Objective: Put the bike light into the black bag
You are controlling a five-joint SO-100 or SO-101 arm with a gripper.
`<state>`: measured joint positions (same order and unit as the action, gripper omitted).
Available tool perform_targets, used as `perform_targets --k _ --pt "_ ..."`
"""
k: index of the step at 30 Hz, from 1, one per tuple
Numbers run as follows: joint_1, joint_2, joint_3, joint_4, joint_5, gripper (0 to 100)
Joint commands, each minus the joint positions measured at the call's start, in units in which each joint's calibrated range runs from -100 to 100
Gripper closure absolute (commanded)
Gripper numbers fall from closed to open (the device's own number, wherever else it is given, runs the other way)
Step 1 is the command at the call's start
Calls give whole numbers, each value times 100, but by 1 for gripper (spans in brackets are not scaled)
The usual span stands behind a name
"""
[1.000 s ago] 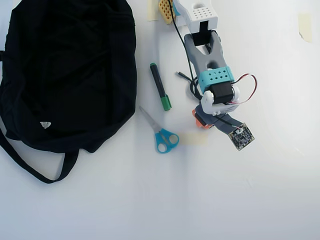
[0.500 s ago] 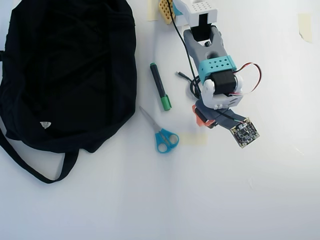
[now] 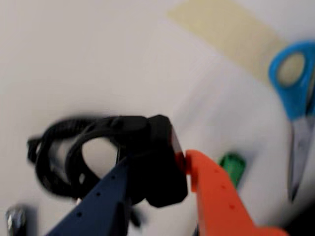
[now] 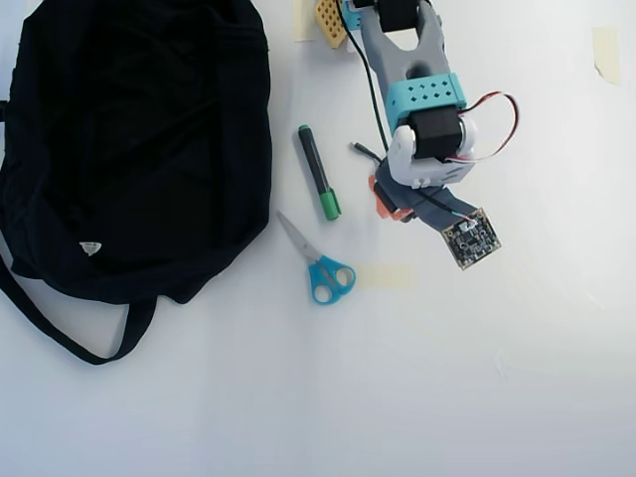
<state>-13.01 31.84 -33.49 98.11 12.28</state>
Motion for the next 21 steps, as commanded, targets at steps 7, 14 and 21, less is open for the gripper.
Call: perform_targets --k 7,14,21 --pt "321 -2362 1372 137 30 98" --pt "725 -3317 2271 137 30 98" --pt "1263 -4196 3017 137 35 98"
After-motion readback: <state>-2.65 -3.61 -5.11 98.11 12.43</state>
